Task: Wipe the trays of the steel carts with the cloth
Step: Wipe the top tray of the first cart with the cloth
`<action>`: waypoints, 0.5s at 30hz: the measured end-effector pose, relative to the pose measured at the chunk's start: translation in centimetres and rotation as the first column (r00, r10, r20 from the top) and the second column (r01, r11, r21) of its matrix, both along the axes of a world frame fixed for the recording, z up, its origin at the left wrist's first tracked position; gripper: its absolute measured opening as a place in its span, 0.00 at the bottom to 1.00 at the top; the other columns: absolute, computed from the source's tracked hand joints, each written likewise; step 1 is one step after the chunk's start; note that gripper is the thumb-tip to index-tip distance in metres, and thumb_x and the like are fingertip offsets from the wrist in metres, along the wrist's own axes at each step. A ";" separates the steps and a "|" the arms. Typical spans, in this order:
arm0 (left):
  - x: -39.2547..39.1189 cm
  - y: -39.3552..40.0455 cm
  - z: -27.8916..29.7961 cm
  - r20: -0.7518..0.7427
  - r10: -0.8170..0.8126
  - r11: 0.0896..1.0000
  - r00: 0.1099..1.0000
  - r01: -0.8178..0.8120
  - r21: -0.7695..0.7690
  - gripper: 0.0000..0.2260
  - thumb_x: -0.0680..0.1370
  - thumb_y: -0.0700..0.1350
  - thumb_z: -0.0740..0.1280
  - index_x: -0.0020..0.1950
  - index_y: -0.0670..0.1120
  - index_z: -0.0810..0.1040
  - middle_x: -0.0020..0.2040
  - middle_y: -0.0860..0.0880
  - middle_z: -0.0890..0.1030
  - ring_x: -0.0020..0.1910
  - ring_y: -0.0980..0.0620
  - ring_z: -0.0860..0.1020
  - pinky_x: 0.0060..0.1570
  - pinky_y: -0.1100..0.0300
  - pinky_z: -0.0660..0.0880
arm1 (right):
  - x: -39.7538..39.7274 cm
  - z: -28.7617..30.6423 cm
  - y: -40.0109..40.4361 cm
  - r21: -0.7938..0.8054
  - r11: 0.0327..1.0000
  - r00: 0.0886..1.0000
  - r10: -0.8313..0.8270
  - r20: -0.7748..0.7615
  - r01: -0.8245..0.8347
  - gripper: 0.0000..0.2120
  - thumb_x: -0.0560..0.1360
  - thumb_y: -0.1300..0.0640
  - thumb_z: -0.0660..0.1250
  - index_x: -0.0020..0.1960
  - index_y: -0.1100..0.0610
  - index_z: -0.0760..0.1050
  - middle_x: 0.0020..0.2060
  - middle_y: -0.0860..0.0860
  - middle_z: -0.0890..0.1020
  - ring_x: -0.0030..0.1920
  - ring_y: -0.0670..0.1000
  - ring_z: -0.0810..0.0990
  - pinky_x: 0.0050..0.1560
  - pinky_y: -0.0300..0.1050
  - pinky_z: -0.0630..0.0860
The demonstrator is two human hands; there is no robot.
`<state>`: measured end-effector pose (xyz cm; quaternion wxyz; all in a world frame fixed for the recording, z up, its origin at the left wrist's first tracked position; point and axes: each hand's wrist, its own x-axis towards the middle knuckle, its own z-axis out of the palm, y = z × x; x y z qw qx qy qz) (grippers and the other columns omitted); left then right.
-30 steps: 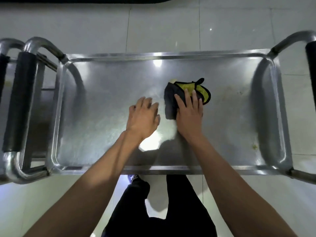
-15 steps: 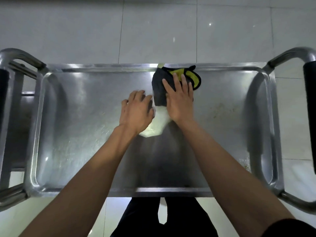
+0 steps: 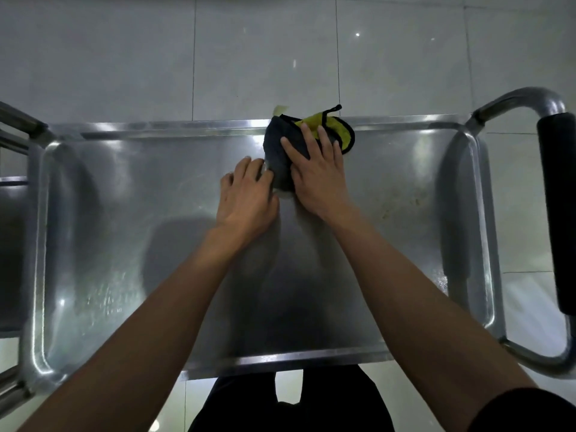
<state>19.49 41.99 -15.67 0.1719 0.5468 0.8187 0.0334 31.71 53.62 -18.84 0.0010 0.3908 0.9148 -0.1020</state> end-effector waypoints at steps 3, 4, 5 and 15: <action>0.2 0.3 -0.1 -0.011 -0.001 1.000 1.000 0.001 0.009 0.17 0.79 0.51 0.65 0.66 0.46 0.76 0.71 0.45 0.70 0.75 0.44 0.62 0.67 0.42 0.65 | 0.4 -0.1 0.2 0.001 1.000 1.000 -0.001 0.001 0.001 0.25 0.83 0.50 0.53 0.80 0.43 0.57 0.81 0.51 0.53 0.80 0.58 0.49 0.78 0.59 0.49; 0.4 0.4 -0.2 -0.011 0.004 1.000 1.000 -0.004 0.007 0.18 0.79 0.51 0.65 0.66 0.46 0.75 0.71 0.45 0.70 0.75 0.44 0.62 0.67 0.42 0.65 | 0.5 -0.1 0.3 -0.006 1.000 1.000 -0.007 -0.013 0.007 0.25 0.83 0.51 0.54 0.79 0.43 0.58 0.81 0.52 0.54 0.80 0.58 0.49 0.78 0.60 0.49; 0.6 0.7 -0.1 -0.008 0.011 1.000 1.000 -0.011 0.004 0.18 0.79 0.52 0.64 0.67 0.47 0.75 0.71 0.45 0.70 0.75 0.44 0.62 0.66 0.42 0.65 | 0.8 -0.1 0.5 -0.011 1.000 0.999 -0.017 -0.028 0.016 0.25 0.83 0.51 0.55 0.79 0.44 0.60 0.81 0.52 0.55 0.80 0.58 0.50 0.78 0.60 0.49; 7.1 5.9 0.6 0.007 -0.005 1.000 1.000 0.005 -0.028 0.22 0.79 0.54 0.64 0.71 0.50 0.70 0.74 0.46 0.67 0.76 0.43 0.60 0.69 0.39 0.63 | 8.7 0.2 5.5 -0.017 0.992 0.989 -0.129 -0.072 0.128 0.25 0.83 0.53 0.57 0.79 0.45 0.61 0.80 0.52 0.56 0.80 0.58 0.50 0.78 0.60 0.51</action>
